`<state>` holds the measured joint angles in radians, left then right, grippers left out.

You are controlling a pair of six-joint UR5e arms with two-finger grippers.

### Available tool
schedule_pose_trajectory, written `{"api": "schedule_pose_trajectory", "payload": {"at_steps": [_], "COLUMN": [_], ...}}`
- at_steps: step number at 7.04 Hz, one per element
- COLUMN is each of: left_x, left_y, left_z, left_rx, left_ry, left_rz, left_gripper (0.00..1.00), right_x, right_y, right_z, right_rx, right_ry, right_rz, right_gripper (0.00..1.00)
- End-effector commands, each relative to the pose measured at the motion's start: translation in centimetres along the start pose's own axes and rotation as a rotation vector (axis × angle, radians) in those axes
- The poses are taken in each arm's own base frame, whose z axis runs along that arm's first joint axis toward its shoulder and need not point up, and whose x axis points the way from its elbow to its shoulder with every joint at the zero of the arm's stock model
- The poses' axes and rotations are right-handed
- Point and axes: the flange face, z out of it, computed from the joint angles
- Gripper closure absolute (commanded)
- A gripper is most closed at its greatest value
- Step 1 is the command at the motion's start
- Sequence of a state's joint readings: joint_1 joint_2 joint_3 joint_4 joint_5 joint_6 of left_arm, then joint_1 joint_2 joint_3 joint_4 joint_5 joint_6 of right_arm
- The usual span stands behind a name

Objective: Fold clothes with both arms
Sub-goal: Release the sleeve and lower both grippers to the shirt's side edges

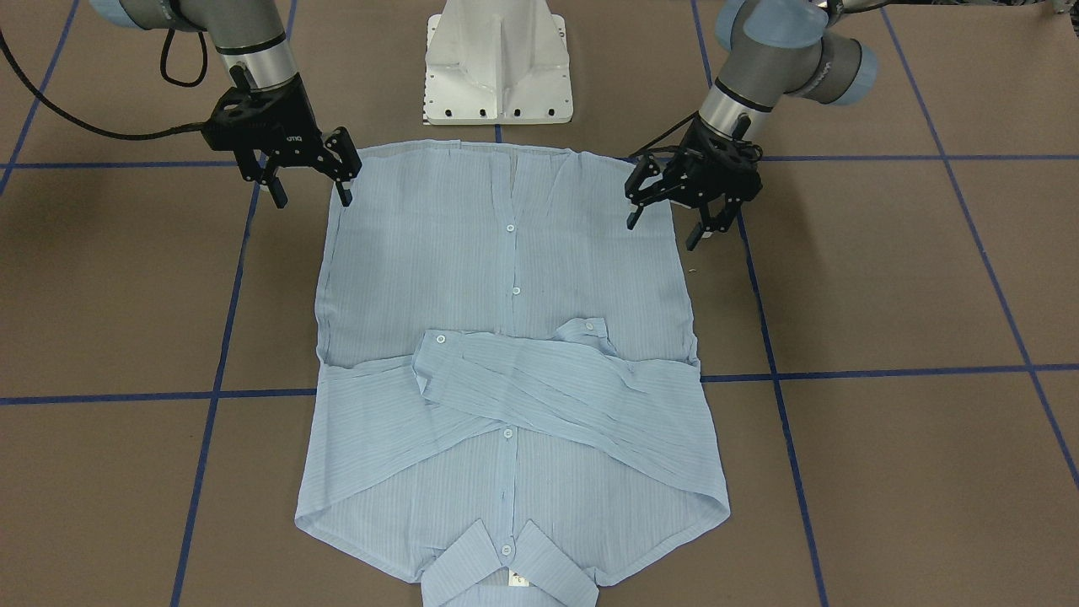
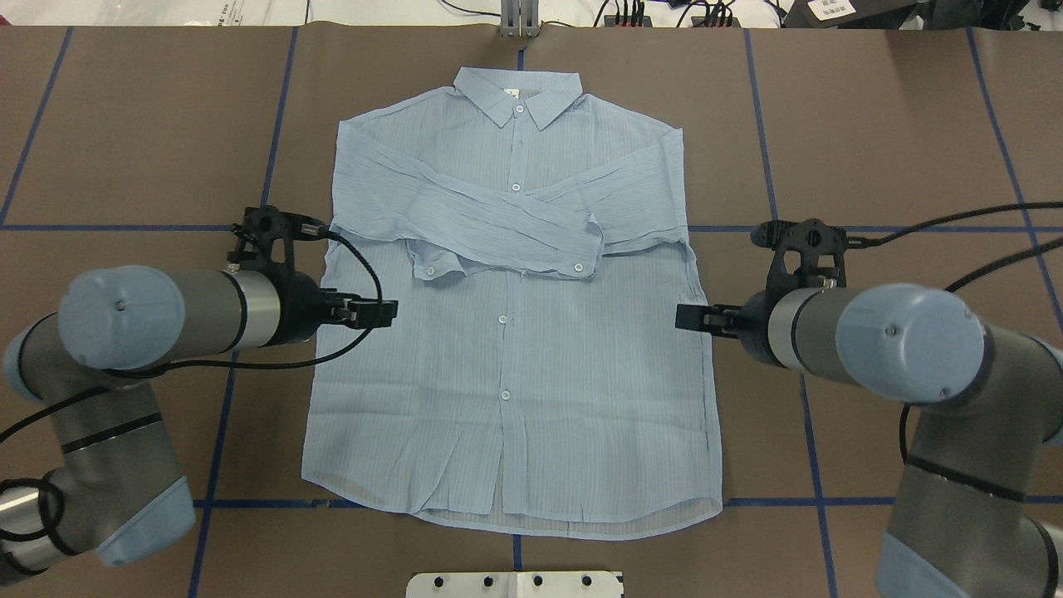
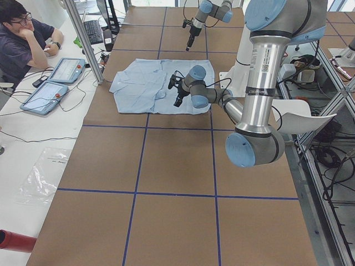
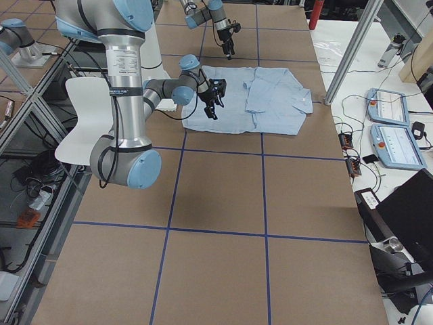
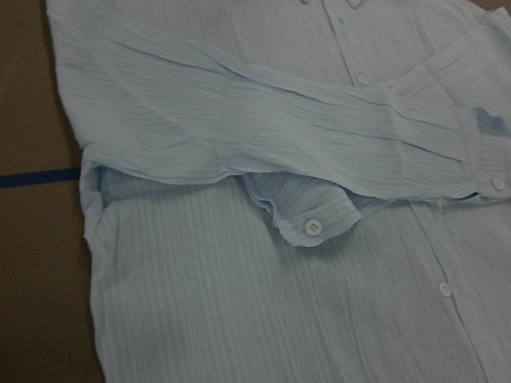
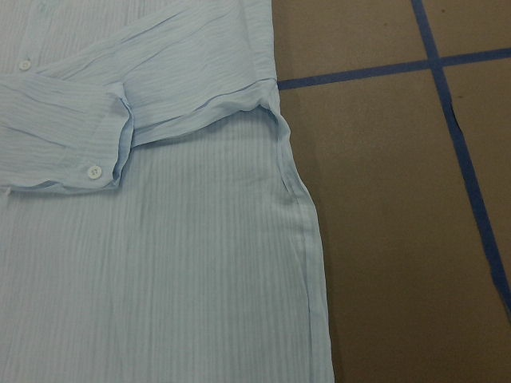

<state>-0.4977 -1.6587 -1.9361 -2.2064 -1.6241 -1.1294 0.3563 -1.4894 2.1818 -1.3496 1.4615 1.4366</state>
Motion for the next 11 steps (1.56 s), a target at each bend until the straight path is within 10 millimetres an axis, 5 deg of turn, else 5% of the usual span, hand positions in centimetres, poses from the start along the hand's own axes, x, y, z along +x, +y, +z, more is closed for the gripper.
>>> {"api": "schedule_pose_trajectory", "payload": {"at_steps": [1, 3, 5, 8, 11], "left_x": [-2.5, 1.6, 3.1, 5.2, 5.2], "left_y": [4.7, 8.4, 10.6, 11.0, 11.0], "left_z": [0.8, -0.5, -0.6, 1.8, 1.7], "left_rx": [-0.069, -0.155, -0.181, -0.189, -0.19], "left_ry": [-0.073, -0.077, -0.128, -0.119, -0.117], "left_rz": [-0.03, -0.129, -0.13, -0.123, -0.123], "left_gripper": [0.0, 0.01, 0.07, 0.48, 0.56], "right_x": [0.1, 0.0, 0.0, -0.3, -0.3], "right_y": [0.5, 0.5, 0.5, 0.6, 0.7], "right_z": [-0.1, 0.0, 0.1, 0.3, 0.4], "right_rx": [-0.001, -0.001, 0.007, 0.006, 0.004], "right_ry": [0.0, 0.0, 0.002, 0.0, 0.002], "right_rz": [0.001, 0.001, -0.001, -0.003, -0.004], "right_gripper": [0.0, 0.0, 0.0, 0.0, 0.0]}}
